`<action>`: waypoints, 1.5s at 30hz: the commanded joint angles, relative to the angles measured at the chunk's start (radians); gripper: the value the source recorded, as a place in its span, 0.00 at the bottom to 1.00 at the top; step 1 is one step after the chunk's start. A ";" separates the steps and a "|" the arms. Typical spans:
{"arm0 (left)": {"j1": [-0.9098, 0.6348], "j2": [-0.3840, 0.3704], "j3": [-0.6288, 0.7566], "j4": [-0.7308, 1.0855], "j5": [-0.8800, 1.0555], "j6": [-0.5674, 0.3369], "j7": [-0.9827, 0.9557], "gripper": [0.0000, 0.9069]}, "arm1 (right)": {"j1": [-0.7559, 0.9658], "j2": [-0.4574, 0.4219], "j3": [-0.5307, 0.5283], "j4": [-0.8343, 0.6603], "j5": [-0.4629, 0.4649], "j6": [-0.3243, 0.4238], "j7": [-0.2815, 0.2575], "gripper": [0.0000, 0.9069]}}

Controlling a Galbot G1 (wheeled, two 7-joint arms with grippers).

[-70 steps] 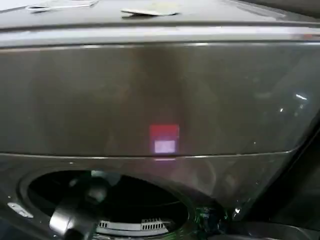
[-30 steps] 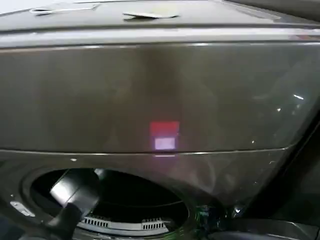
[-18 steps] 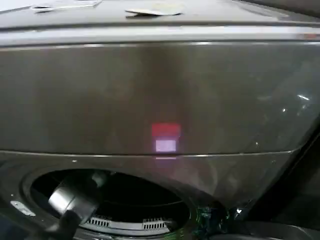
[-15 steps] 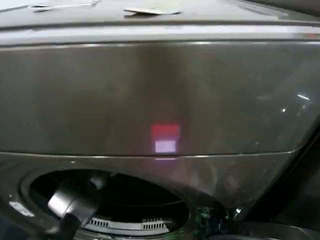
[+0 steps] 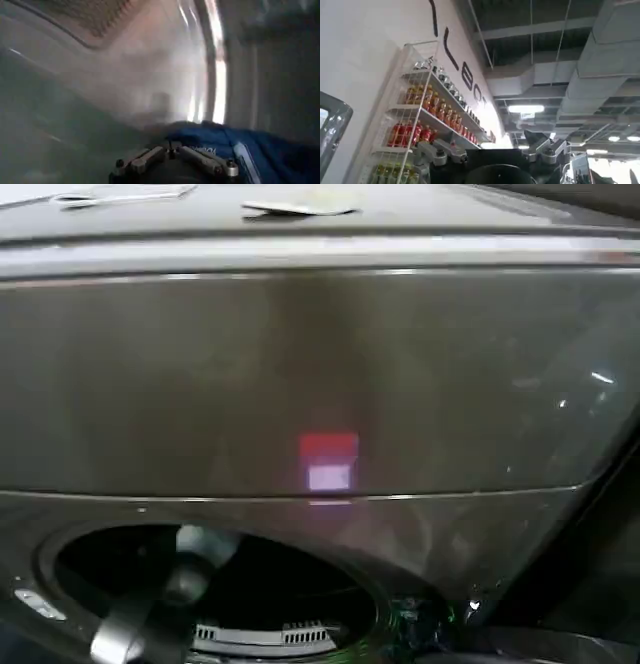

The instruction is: Grasp the clothes from the dryer.

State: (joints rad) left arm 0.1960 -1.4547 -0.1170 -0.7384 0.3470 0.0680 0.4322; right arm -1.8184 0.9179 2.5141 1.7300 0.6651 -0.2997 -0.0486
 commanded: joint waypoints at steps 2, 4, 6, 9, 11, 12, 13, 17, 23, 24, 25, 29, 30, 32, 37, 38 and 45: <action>0.254 -0.027 -0.154 -0.381 -0.171 0.028 -0.380 0.00 | 0.004 0.000 -0.008 0.008 0.001 0.001 0.001 1.00; 0.289 -0.051 -0.192 -0.428 -0.180 0.018 -0.442 0.00 | 0.001 0.000 -0.004 0.009 0.007 0.002 0.004 1.00; 0.319 -0.067 -0.218 -0.471 -0.211 -0.001 -0.517 0.00 | -0.003 0.001 0.000 0.006 0.010 0.012 -0.002 1.00; 0.380 -0.089 -0.254 -0.530 -0.223 -0.058 -0.581 0.00 | -0.003 0.001 0.007 0.013 0.035 0.016 -0.003 1.00; 0.407 -0.095 -0.269 -0.558 -0.252 -0.130 -0.596 0.00 | -0.006 0.002 0.005 0.015 0.039 0.024 -0.004 1.00; 0.428 -0.098 -0.273 -0.561 -0.248 -0.188 -0.624 0.00 | -0.007 0.004 0.004 0.019 0.039 0.026 -0.010 1.00; 0.443 -0.099 -0.275 -0.564 -0.234 -0.248 -0.639 0.00 | -0.007 0.005 0.003 0.023 0.038 0.025 -0.011 1.00; 0.488 -0.111 -0.300 -0.596 -0.227 -0.258 -0.673 0.00 | -0.006 0.008 0.001 0.027 0.033 0.042 -0.025 1.00; 0.508 -0.126 -0.307 -0.623 -0.237 -0.224 -0.674 0.00 | -0.008 0.003 0.018 0.018 0.031 0.062 -0.031 1.00; 0.508 -0.126 -0.304 -0.626 -0.236 -0.224 -0.673 0.00 | -0.011 0.003 0.018 0.016 0.034 0.066 -0.025 1.00; 0.509 -0.125 -0.301 -0.632 -0.235 -0.223 -0.669 0.00 | -0.014 0.001 0.018 0.010 0.034 0.082 -0.017 1.00; 0.515 -0.125 -0.291 -0.643 -0.187 -0.242 -0.662 0.00 | -0.016 0.000 0.023 0.006 0.034 0.085 -0.020 1.00; 0.515 -0.125 -0.290 -0.643 -0.196 -0.233 -0.660 0.00 | -0.016 -0.001 0.022 0.007 0.034 0.085 -0.020 1.00; 0.515 -0.125 -0.288 -0.639 -0.196 -0.231 -0.654 0.00 | -0.015 -0.001 0.022 0.007 0.034 0.085 -0.019 1.00; 0.512 -0.123 -0.286 -0.632 -0.213 -0.217 -0.646 0.00 | -0.018 0.001 0.028 0.002 0.033 0.086 -0.018 1.00; 0.512 -0.122 -0.284 -0.633 -0.214 -0.216 -0.645 0.00 | -0.018 0.002 0.028 0.002 0.034 0.087 -0.017 1.00; 0.516 -0.110 -0.284 -0.634 -0.217 -0.213 -0.642 0.00 | -0.019 -0.001 0.043 0.011 0.034 0.072 -0.024 1.00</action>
State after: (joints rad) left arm 0.7054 -1.5683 -0.3990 -1.3655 0.1311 -0.1431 -0.2058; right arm -1.8350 0.9190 2.5494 1.7393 0.6977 -0.2231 -0.0685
